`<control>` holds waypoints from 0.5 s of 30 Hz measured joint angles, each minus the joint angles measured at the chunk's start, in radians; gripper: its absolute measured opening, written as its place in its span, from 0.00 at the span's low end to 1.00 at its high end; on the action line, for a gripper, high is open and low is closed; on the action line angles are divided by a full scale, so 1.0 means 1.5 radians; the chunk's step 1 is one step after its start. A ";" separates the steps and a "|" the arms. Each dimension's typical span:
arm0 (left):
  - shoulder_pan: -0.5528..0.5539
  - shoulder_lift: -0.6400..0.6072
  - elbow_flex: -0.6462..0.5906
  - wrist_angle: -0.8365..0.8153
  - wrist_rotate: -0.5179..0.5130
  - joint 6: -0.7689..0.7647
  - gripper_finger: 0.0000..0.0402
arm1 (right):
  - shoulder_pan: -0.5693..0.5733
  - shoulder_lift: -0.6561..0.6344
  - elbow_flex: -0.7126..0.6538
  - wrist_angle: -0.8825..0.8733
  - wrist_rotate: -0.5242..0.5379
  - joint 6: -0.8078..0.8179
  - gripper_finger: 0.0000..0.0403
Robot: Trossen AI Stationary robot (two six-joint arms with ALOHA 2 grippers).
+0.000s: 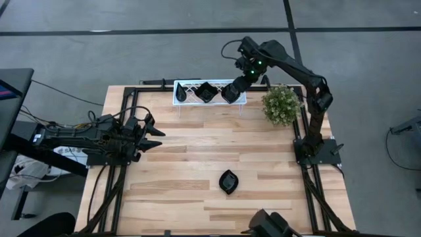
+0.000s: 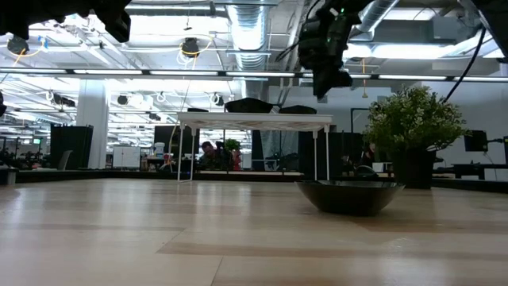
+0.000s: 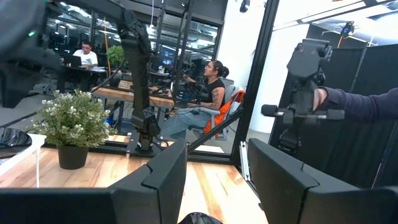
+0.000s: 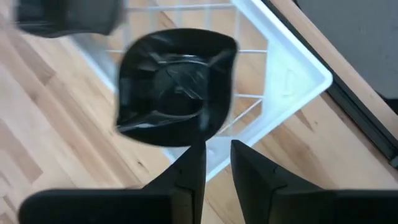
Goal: Pick & Place Mini shaped plates
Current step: Stack the leaf-shaped plate on top of the leaf-shaped plate on the shelf
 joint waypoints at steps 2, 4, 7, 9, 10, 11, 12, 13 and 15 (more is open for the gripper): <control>0.000 0.000 0.000 0.000 0.000 0.000 0.43 | 0.009 -0.018 0.000 0.006 -0.001 0.000 0.17; 0.000 0.000 0.000 0.000 0.000 0.000 0.43 | 0.020 -0.037 0.000 0.027 -0.002 0.000 0.17; 0.000 0.000 0.000 0.000 0.000 0.004 0.43 | 0.040 -0.065 0.000 0.090 -0.009 0.000 0.17; 0.000 0.000 0.000 0.000 0.000 0.004 0.43 | 0.051 -0.083 0.000 0.125 -0.014 0.003 0.17; 0.000 0.000 0.000 0.000 0.000 0.004 0.43 | 0.056 -0.091 0.000 0.133 -0.015 0.012 0.17; 0.000 0.000 0.000 0.000 0.000 0.004 0.43 | 0.061 -0.098 0.000 0.137 -0.018 0.026 0.17; 0.000 0.000 0.000 0.000 0.000 0.004 0.43 | 0.066 -0.103 0.000 0.135 -0.024 0.042 0.17; 0.000 0.000 0.000 0.000 0.000 0.003 0.43 | 0.072 -0.107 0.000 0.129 -0.035 0.060 0.17; 0.000 0.000 0.000 0.000 0.000 0.003 0.43 | 0.089 -0.117 0.000 0.101 -0.054 0.080 0.17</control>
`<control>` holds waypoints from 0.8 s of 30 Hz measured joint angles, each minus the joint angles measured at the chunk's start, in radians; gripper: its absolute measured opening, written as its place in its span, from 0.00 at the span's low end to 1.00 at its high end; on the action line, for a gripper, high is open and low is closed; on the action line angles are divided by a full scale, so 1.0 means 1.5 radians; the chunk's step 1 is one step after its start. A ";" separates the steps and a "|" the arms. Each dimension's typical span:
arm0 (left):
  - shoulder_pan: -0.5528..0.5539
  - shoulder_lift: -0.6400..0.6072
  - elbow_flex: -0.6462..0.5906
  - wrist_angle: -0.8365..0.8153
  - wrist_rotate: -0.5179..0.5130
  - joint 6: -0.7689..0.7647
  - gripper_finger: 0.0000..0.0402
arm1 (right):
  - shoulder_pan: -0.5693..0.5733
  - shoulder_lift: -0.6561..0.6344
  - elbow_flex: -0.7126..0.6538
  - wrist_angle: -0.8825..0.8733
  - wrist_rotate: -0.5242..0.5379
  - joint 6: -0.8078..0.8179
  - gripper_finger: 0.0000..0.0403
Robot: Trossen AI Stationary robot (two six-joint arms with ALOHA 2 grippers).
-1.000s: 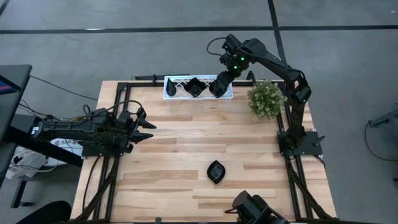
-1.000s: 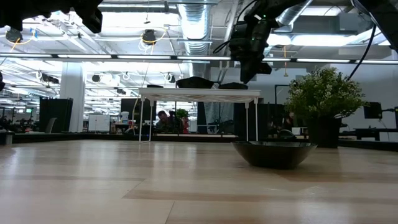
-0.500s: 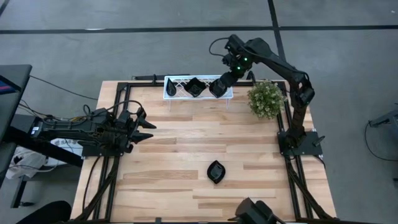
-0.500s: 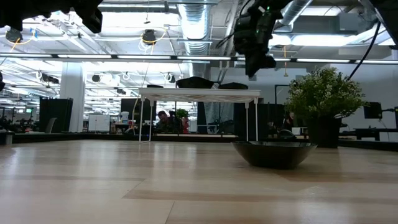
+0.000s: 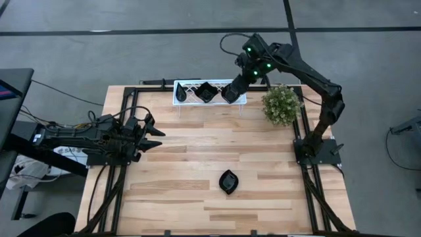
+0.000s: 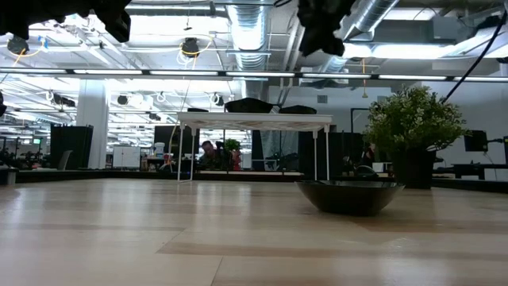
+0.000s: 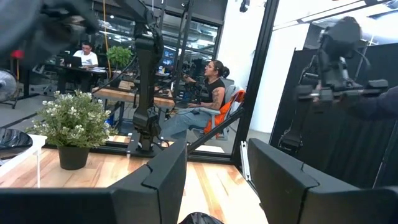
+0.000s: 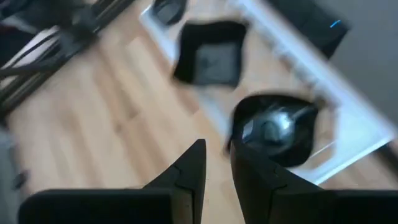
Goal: Pick & Place Mini shaped plates
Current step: Stack the leaf-shaped plate on top of the leaf-shaped plate on the shelf
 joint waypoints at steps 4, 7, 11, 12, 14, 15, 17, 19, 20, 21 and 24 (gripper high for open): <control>0.000 0.000 0.000 0.000 0.000 -0.002 0.43 | 0.062 -0.014 0.000 -0.082 -0.009 0.003 0.17; 0.000 0.000 0.000 0.000 0.000 -0.002 0.43 | 0.122 -0.012 0.000 -0.145 -0.010 0.002 0.17; 0.000 0.000 0.000 0.000 0.000 -0.003 0.43 | 0.210 -0.012 0.000 -0.186 -0.006 0.003 0.17; 0.000 0.000 0.000 0.000 0.000 -0.003 0.43 | 0.231 -0.012 0.000 -0.188 -0.004 0.003 0.17; 0.000 0.000 0.000 0.000 0.000 -0.003 0.43 | 0.273 -0.012 0.000 -0.189 -0.004 0.007 0.17; 0.000 0.000 0.000 0.000 0.000 -0.003 0.43 | 0.292 -0.012 0.000 -0.189 -0.004 0.016 0.17; 0.000 0.000 0.000 0.000 0.000 -0.005 0.43 | 0.326 -0.010 0.000 -0.189 -0.004 0.028 0.17; 0.000 0.000 0.000 0.000 0.000 -0.005 0.43 | 0.357 -0.004 0.000 -0.192 0.015 0.030 0.17; 0.000 0.000 0.000 0.000 0.000 -0.005 0.43 | 0.370 -0.002 0.000 -0.194 0.031 0.032 0.17; 0.000 0.000 0.000 0.000 0.000 -0.005 0.43 | 0.382 0.001 -0.001 -0.194 0.046 0.038 0.17; 0.000 0.000 0.000 0.000 0.000 -0.005 0.43 | 0.410 0.013 0.000 -0.200 0.065 0.048 0.17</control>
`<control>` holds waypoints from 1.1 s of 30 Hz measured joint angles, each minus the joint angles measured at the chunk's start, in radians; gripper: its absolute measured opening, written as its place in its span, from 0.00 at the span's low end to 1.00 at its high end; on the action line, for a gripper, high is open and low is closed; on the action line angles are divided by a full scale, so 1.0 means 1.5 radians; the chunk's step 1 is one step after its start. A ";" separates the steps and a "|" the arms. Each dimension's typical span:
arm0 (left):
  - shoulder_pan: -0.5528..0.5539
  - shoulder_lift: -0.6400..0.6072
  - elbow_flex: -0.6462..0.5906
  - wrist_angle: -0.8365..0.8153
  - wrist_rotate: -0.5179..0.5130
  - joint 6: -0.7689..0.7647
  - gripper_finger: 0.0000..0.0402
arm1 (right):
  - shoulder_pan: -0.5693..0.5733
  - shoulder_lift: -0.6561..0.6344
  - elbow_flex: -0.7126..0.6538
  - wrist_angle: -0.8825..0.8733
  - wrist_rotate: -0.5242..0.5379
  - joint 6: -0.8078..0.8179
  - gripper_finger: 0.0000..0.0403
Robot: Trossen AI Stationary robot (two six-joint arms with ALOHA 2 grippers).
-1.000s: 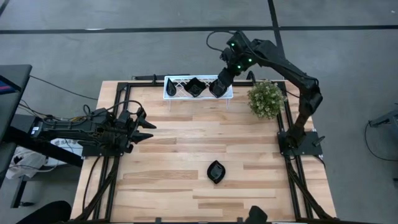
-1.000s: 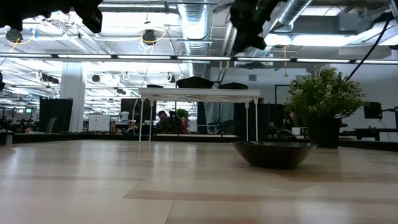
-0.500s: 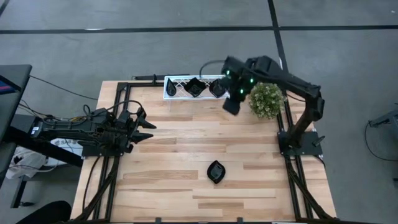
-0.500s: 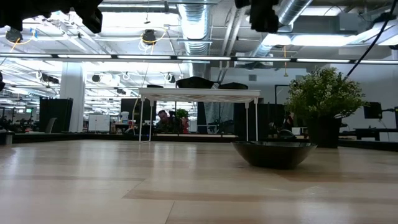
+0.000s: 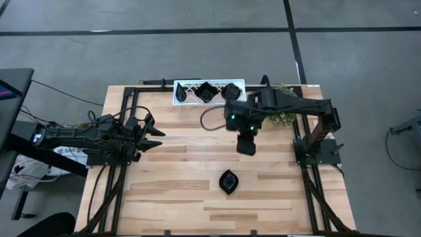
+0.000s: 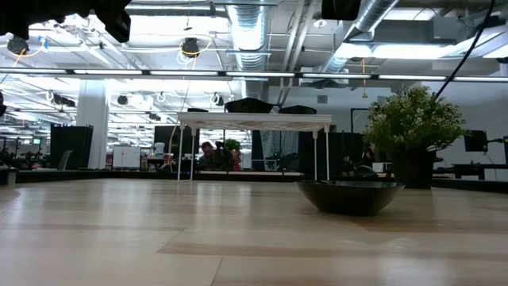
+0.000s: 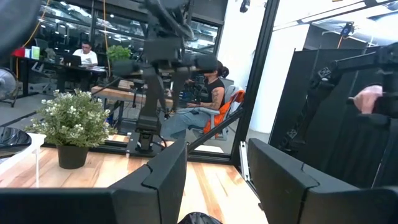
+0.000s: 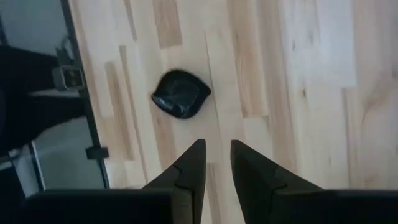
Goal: Pick & Place Mini shaped plates
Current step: Stack the leaf-shaped plate on top of the leaf-shaped plate on the shelf
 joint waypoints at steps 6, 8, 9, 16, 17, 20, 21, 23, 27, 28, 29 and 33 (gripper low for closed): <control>0.000 0.000 0.000 0.000 0.000 0.000 0.43 | 0.046 0.019 0.000 -0.005 0.016 0.002 0.17; 0.000 0.000 0.000 0.000 0.000 -0.001 0.43 | 0.057 0.023 0.000 -0.006 0.020 0.008 0.17; 0.000 0.000 0.000 0.000 0.000 -0.003 0.43 | 0.063 0.025 -0.001 -0.006 0.024 0.014 0.17; 0.000 0.000 0.000 0.000 0.000 -0.005 0.43 | 0.105 0.003 -0.114 0.024 0.032 0.080 0.17; 0.000 0.000 0.000 0.000 0.000 -0.005 0.43 | 0.112 -0.005 -0.141 0.037 0.032 0.092 0.17; 0.000 0.000 0.000 0.000 0.000 -0.005 0.43 | 0.134 -0.027 -0.230 0.083 0.032 0.135 0.17; 0.000 0.000 0.000 0.000 0.000 -0.005 0.43 | 0.141 -0.034 -0.260 0.101 0.032 0.151 0.17; 0.000 0.000 0.000 0.000 0.000 -0.005 0.43 | 0.156 -0.050 -0.316 0.130 0.031 0.185 0.17; 0.000 0.000 0.000 0.000 0.000 -0.005 0.43 | 0.184 -0.088 -0.420 0.208 0.028 0.252 0.17; 0.000 0.000 0.000 0.000 0.000 -0.005 0.43 | 0.190 -0.097 -0.443 0.235 0.027 0.269 0.17; 0.000 0.000 0.000 0.000 0.000 -0.005 0.43 | 0.195 -0.106 -0.465 0.263 0.027 0.286 0.17; 0.000 0.000 0.000 0.000 0.000 -0.005 0.43 | 0.215 -0.141 -0.541 0.379 0.022 0.351 0.17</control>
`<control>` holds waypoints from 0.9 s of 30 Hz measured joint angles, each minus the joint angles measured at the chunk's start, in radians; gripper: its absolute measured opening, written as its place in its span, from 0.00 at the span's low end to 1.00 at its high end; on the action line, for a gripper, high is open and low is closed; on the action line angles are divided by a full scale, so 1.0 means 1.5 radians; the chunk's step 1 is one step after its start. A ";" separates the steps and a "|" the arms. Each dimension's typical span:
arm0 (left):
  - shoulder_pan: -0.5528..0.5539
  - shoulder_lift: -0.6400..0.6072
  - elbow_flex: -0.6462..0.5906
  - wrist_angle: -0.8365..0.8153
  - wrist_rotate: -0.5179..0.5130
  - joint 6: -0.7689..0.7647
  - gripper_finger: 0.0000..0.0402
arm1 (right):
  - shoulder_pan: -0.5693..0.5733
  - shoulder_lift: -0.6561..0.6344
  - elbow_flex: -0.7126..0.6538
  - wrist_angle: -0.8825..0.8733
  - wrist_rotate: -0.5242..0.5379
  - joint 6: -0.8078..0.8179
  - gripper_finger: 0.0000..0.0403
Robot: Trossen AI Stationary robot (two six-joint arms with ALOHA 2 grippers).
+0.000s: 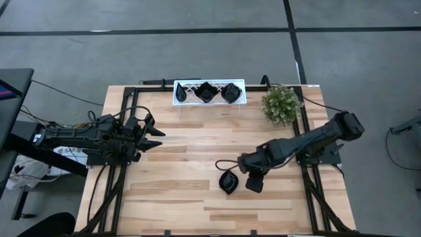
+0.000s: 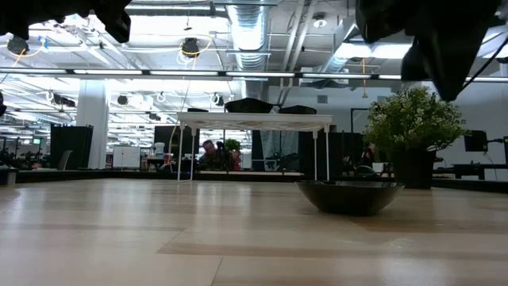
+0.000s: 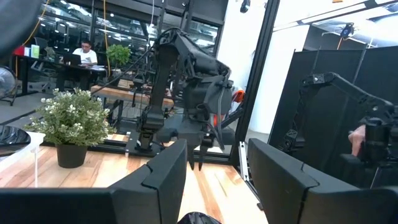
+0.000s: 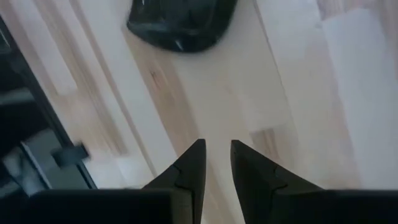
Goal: Pick & Place Mini shaped plates
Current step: Stack the leaf-shaped plate on top of the leaf-shaped plate on the shelf
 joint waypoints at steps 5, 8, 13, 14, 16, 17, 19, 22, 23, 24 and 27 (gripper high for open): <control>0.000 0.000 0.000 0.000 0.000 0.000 0.43 | 0.011 -0.018 -0.057 0.105 0.013 0.047 0.17; 0.000 0.000 0.000 0.000 0.000 0.000 0.43 | 0.012 -0.016 -0.083 0.165 0.021 0.059 0.17; 0.000 0.000 0.000 0.000 0.000 0.000 0.43 | -0.006 -0.016 -0.132 0.257 0.047 0.076 0.20; 0.000 0.000 0.000 0.000 0.000 0.000 0.43 | -0.010 -0.016 -0.138 0.272 0.049 0.076 0.21; 0.000 0.000 0.000 0.000 0.000 0.000 0.43 | -0.020 -0.016 -0.150 0.291 0.050 0.076 0.24; 0.000 0.000 0.000 0.000 0.000 0.000 0.43 | -0.024 -0.016 -0.156 0.297 0.050 0.076 0.26; 0.000 0.000 0.000 0.000 0.000 0.000 0.43 | -0.030 -0.016 -0.164 0.310 0.057 0.076 0.30; 0.000 0.000 0.000 0.000 0.000 0.000 0.43 | -0.032 -0.005 -0.177 0.350 0.063 0.076 0.34; 0.000 0.000 0.000 0.000 0.000 0.000 0.43 | -0.033 0.001 -0.181 0.358 0.062 0.076 0.36; 0.000 0.000 0.000 0.000 0.000 0.000 0.43 | -0.032 0.010 -0.184 0.360 0.062 0.076 0.37; 0.000 0.001 0.000 0.000 0.000 0.000 0.43 | -0.031 0.054 -0.182 0.393 0.058 0.072 0.39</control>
